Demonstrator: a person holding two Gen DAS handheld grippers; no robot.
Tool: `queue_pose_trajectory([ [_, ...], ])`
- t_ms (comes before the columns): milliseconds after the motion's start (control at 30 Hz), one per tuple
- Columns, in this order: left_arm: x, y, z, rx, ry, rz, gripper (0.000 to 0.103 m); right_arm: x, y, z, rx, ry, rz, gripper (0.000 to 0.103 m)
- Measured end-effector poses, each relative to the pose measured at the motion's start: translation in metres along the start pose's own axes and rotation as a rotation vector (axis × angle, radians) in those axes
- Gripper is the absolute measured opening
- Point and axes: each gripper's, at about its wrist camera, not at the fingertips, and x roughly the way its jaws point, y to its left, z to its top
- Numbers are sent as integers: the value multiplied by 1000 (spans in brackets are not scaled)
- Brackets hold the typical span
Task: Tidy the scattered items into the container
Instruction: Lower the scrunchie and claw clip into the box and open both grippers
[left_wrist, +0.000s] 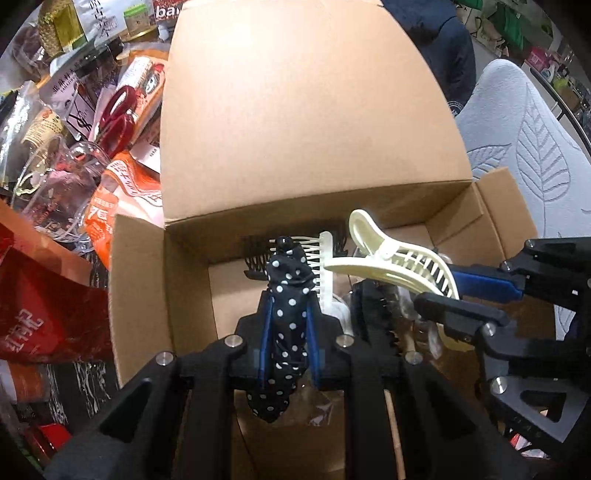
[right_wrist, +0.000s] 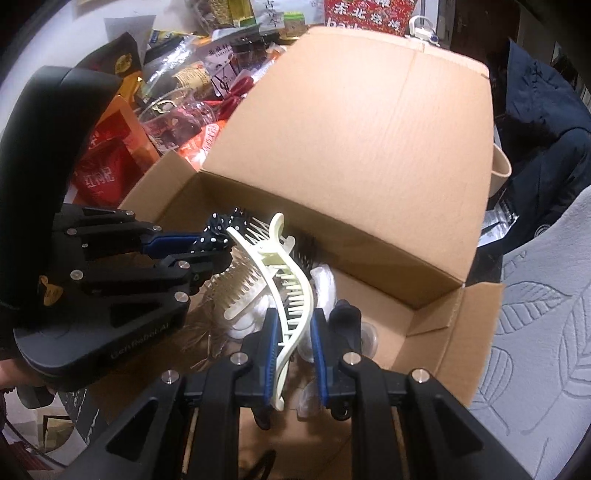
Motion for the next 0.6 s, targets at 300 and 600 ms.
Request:
queue_pose_trajectory([
  [300,11,-3,-1,48,1,23,15,15,-5,-2,29,38,-7,17],
  [600,15,-11,-2,71,34,33,44,17,-14,-3,93,45,6,43],
])
